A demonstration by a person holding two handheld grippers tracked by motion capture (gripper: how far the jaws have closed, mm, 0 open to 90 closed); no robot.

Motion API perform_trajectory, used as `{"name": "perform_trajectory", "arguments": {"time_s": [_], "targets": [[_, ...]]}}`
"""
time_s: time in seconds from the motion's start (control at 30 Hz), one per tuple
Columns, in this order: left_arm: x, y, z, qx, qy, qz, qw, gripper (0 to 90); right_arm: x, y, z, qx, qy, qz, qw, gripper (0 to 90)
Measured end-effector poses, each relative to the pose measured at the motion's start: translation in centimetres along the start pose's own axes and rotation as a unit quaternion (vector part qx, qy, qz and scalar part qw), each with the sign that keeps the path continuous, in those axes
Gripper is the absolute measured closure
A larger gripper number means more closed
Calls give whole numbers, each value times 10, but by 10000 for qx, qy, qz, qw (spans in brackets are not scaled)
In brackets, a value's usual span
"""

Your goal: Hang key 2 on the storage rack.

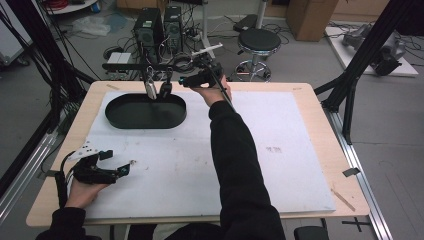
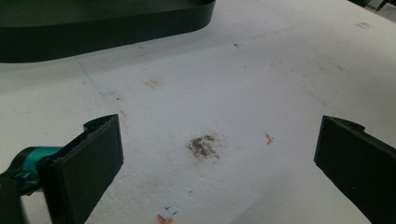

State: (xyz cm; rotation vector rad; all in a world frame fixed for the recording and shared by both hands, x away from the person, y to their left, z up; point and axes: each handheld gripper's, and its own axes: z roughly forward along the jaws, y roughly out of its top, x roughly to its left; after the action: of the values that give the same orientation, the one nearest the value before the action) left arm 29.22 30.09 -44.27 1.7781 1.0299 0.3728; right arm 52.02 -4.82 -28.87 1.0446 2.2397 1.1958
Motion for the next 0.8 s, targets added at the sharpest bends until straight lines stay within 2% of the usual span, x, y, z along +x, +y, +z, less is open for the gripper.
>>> {"name": "perform_trajectory", "arguments": {"time_s": [0.03, 0.1, 0.17, 0.33, 0.5, 0.57, 0.7, 0.8], "targets": [[0, 0, 0, 2, 13, -1, 10000, 17, -4, -2, -2, 58, 93, 26, 9999, 12], [0, 0, 0, 6, 20, 3, 10000, 17, -8, -7, -5, 118, 264, 29, 9996, 7], [0, 0, 0, 17, 24, 6, 10000, 18, -10, -11, -10, 112, 340, -69, 9993, 7], [0, 0, -1, 24, 28, 17, 10000, 17, -15, -21, -22, 25, 369, -80, 9993, 6], [-1, 0, 0, 29, 44, 3, 10000, 17, -18, -25, -35, 229, 403, -153, 9988, 7], [0, 0, 0, 41, 46, 2, 10000, 17, -17, -27, -41, 140, 434, -231, 9987, 6], [0, 0, 0, 29, 45, 3, 10000, 17, -18, -36, -56, -36, 521, -170, 9985, 7], [-1, 0, 0, 46, 34, 4, 10000, 17, -19, -42, -65, -87, 455, -226, 9987, 7]]}}
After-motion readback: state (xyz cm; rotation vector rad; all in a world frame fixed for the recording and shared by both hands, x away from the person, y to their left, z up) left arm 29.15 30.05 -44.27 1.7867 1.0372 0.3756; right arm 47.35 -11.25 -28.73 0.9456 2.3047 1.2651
